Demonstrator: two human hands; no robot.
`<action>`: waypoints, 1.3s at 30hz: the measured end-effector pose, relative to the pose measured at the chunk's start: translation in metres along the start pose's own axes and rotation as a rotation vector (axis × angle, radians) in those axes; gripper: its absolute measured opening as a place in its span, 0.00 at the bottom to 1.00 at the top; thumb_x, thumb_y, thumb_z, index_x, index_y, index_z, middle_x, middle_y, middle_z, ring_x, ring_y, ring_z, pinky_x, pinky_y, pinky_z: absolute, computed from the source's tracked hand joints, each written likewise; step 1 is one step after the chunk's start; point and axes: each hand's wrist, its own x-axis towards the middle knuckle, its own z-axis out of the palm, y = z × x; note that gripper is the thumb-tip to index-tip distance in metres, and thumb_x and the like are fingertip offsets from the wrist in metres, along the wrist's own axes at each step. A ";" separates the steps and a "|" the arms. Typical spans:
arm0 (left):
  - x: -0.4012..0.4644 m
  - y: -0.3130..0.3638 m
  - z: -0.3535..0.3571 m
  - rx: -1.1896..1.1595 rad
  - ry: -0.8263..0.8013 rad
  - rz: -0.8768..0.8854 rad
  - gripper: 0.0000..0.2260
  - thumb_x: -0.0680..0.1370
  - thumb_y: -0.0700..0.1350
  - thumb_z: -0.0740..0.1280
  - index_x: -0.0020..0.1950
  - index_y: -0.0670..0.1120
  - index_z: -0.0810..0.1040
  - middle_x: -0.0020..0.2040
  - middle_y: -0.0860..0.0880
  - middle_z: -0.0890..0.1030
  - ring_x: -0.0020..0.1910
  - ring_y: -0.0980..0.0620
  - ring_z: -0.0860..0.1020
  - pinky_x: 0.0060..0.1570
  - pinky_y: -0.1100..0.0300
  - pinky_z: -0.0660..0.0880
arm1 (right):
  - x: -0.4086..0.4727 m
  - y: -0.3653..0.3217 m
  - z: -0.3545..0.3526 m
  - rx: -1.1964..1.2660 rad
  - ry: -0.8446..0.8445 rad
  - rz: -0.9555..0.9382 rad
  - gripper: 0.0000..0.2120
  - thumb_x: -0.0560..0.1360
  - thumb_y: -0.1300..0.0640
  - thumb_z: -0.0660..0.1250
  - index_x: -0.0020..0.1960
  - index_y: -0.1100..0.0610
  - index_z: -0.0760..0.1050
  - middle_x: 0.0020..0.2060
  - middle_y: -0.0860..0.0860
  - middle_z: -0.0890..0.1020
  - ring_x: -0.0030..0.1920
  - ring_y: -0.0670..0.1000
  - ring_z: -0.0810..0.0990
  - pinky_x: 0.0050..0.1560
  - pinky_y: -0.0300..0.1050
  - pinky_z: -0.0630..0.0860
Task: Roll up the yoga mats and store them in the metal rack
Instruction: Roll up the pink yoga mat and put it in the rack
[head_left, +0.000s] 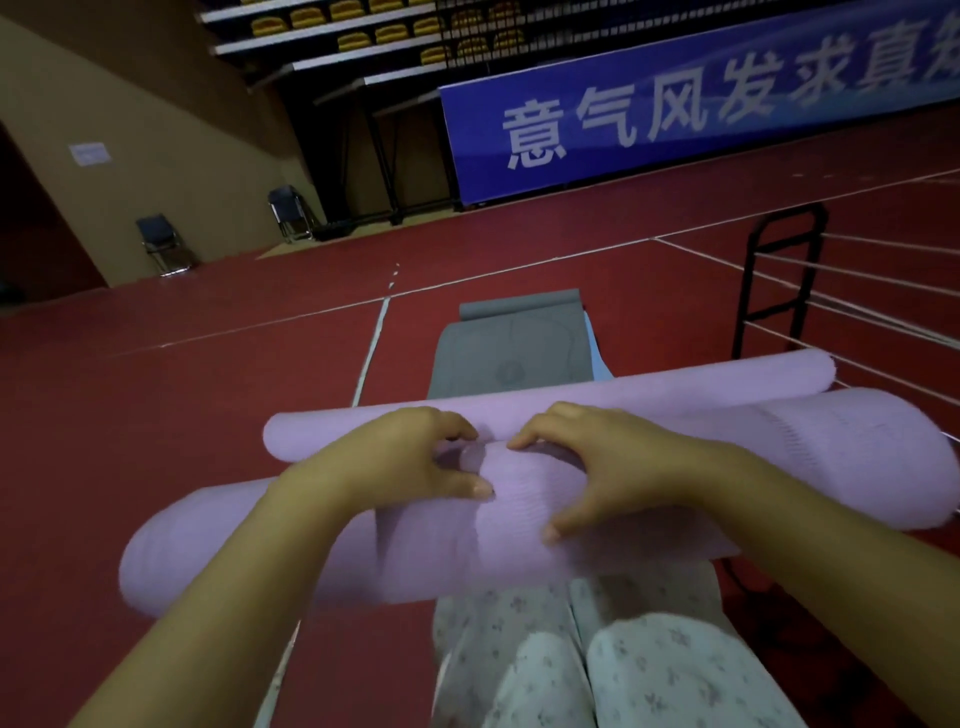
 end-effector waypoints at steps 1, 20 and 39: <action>-0.007 0.002 0.003 0.058 0.052 0.042 0.31 0.67 0.62 0.73 0.67 0.54 0.72 0.62 0.54 0.76 0.60 0.52 0.75 0.60 0.57 0.71 | 0.004 0.003 -0.002 0.025 -0.015 0.004 0.38 0.58 0.34 0.75 0.65 0.38 0.65 0.59 0.41 0.71 0.60 0.45 0.71 0.63 0.48 0.69; 0.031 0.001 0.035 0.142 0.065 0.100 0.46 0.62 0.63 0.76 0.72 0.51 0.59 0.63 0.47 0.69 0.61 0.44 0.71 0.60 0.48 0.69 | 0.019 0.011 -0.014 -0.299 0.104 0.055 0.28 0.71 0.35 0.65 0.65 0.47 0.69 0.57 0.49 0.70 0.57 0.53 0.72 0.56 0.49 0.69; 0.036 -0.005 0.050 0.409 0.228 0.137 0.51 0.57 0.69 0.72 0.73 0.47 0.61 0.67 0.47 0.70 0.63 0.44 0.71 0.58 0.47 0.69 | 0.012 0.006 0.003 -0.594 0.042 0.064 0.50 0.57 0.34 0.72 0.72 0.52 0.58 0.64 0.52 0.66 0.62 0.55 0.67 0.58 0.51 0.65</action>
